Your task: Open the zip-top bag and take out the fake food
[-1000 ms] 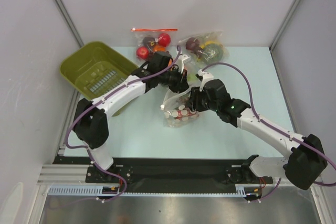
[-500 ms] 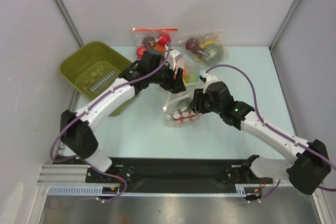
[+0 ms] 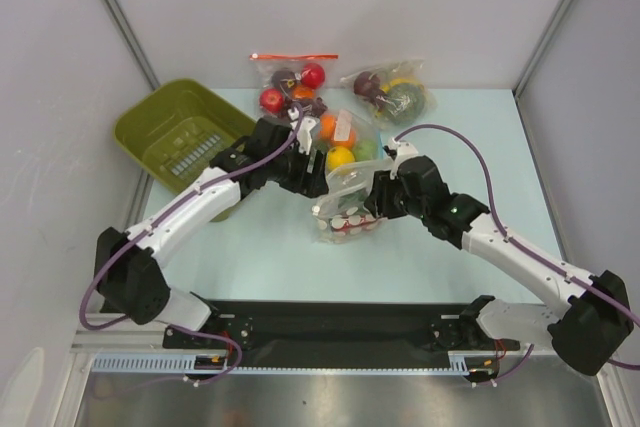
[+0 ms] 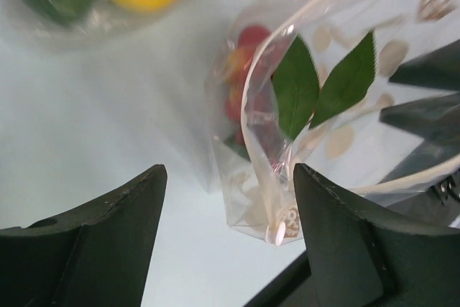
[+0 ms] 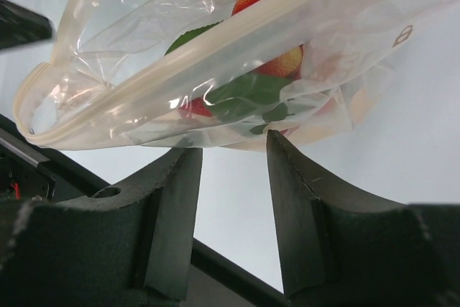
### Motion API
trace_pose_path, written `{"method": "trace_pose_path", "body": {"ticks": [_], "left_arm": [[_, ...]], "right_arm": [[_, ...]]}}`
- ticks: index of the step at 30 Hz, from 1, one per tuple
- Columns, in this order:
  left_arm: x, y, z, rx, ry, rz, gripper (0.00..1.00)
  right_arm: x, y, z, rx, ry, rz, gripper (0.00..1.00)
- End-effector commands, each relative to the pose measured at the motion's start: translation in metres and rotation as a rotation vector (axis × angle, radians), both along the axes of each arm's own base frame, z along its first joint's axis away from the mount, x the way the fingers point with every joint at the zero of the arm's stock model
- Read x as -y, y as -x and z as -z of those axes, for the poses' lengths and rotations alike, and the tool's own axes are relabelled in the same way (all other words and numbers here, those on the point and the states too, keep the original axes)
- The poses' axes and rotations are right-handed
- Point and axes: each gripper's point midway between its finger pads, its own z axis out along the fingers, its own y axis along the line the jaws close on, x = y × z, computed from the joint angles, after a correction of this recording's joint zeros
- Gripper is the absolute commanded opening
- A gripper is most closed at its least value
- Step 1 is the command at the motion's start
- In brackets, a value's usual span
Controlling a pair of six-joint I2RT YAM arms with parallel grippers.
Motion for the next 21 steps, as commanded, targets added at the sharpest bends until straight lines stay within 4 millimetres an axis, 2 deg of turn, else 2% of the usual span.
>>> {"method": "trace_pose_path", "body": {"ticks": [1, 4, 7, 8, 10, 11, 13, 15, 16, 19, 20, 21], "left_arm": [[0.013, 0.009, 0.012, -0.075, 0.052, 0.052, 0.77], [0.021, 0.009, 0.028, -0.126, 0.05, 0.084, 0.76], [0.025, 0.012, 0.035, -0.158, 0.053, 0.121, 0.66], [0.027, 0.012, 0.038, -0.172, 0.054, 0.13, 0.53], [0.029, 0.015, 0.04, -0.19, 0.054, 0.16, 0.42], [0.03, 0.016, 0.044, -0.202, 0.05, 0.166, 0.3], [0.031, 0.017, 0.042, -0.2, 0.053, 0.18, 0.21], [0.031, 0.017, 0.04, -0.189, 0.055, 0.19, 0.12], [0.031, 0.018, 0.039, -0.188, 0.058, 0.197, 0.1], [0.03, 0.019, 0.037, -0.183, 0.054, 0.201, 0.04], [0.03, 0.019, 0.037, -0.182, 0.053, 0.205, 0.0], [0.03, 0.019, 0.035, -0.176, 0.056, 0.205, 0.0]], "right_arm": [[0.001, 0.0, -0.02, 0.033, -0.027, 0.002, 0.47], [0.004, 0.002, -0.023, 0.039, -0.026, 0.009, 0.48], [0.008, 0.003, -0.03, 0.047, -0.032, 0.025, 0.49], [0.007, 0.005, -0.034, 0.048, -0.035, 0.021, 0.5], [0.011, 0.007, -0.049, 0.062, -0.028, 0.027, 0.54], [0.015, 0.009, -0.053, 0.057, -0.014, 0.03, 0.55], [0.016, 0.006, -0.081, 0.117, -0.026, 0.029, 0.58], [0.016, 0.002, -0.098, 0.151, -0.023, 0.025, 0.6], [0.012, -0.005, -0.118, 0.184, -0.037, 0.026, 0.61], [-0.003, -0.018, -0.14, 0.221, -0.047, -0.013, 0.61], [-0.01, -0.024, -0.158, 0.27, -0.071, -0.026, 0.61], [-0.017, -0.028, -0.161, 0.278, -0.08, -0.045, 0.62]]}}
